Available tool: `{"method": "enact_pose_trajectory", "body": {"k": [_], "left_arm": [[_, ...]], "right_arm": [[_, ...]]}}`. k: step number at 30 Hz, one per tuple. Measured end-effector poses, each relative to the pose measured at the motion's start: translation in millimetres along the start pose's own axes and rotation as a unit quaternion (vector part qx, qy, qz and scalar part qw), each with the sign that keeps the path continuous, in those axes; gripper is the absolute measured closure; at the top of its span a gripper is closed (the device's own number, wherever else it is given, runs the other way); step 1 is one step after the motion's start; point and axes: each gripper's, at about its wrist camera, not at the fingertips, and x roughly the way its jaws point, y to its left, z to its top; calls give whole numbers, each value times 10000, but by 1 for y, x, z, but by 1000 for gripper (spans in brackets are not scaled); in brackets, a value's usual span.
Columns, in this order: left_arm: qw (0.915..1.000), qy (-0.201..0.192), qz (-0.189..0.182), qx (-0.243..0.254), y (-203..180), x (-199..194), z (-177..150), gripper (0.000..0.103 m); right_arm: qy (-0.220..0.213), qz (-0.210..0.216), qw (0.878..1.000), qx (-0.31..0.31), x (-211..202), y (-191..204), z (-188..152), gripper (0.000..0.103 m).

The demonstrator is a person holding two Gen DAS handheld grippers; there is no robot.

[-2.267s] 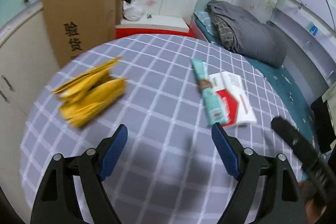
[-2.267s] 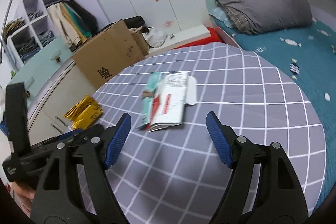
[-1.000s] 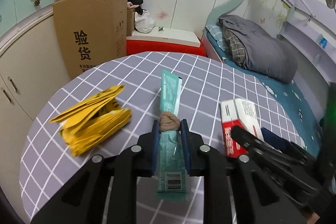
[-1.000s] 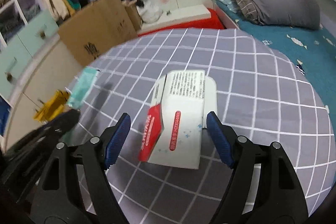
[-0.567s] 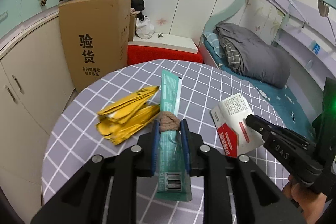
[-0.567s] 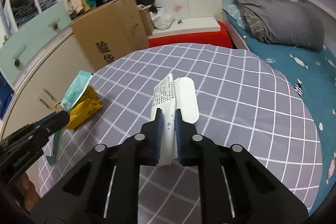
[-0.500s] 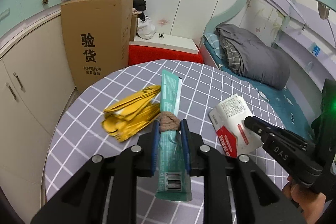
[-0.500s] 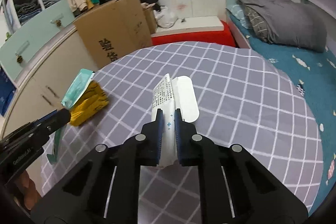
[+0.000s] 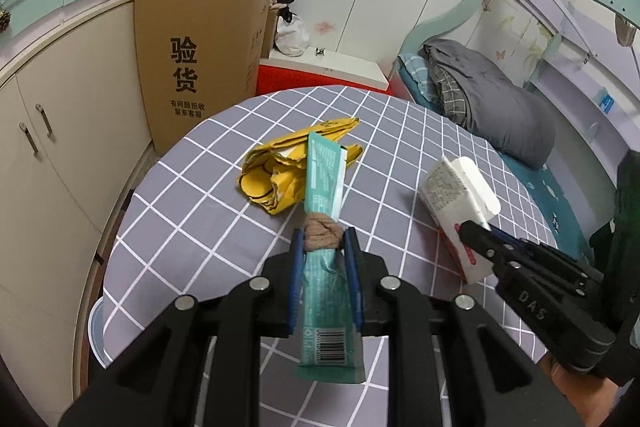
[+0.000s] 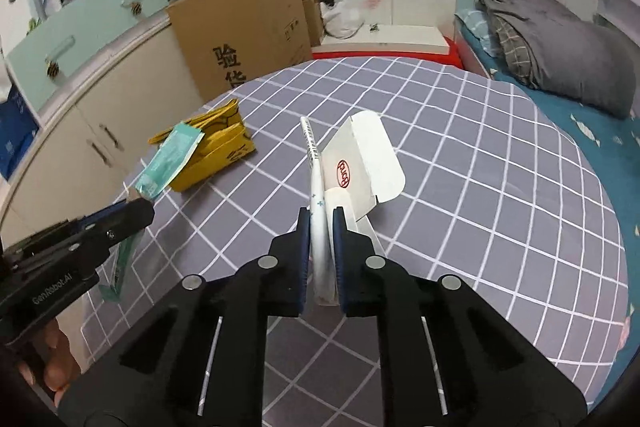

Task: Collect trash
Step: 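Carry the teal tube and white-red box over the wastebasket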

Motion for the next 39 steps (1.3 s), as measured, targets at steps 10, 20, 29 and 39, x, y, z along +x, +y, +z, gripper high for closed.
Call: {"method": "enact_pose_trajectory", "body": {"k": [10,20,29,39], "left_arm": [[9993,-357,-80,-119,16,-37,1,84],[9955,-647,406,-562,94,-91,-10,84],[9837,-767,1138,-1164,209,-142,-60,84],[9637,216,1798,-1962,332,-107,-139,84]], "right_arm": [[-470,644,9967,-164,-41,36,2,95],[-437,1702,9817,-728,-55,154,-4,94],[185,2629,9545,-1393,-21,291,-41,94],[1319,2498,9414,-1841,69,379,-120,94]]}}
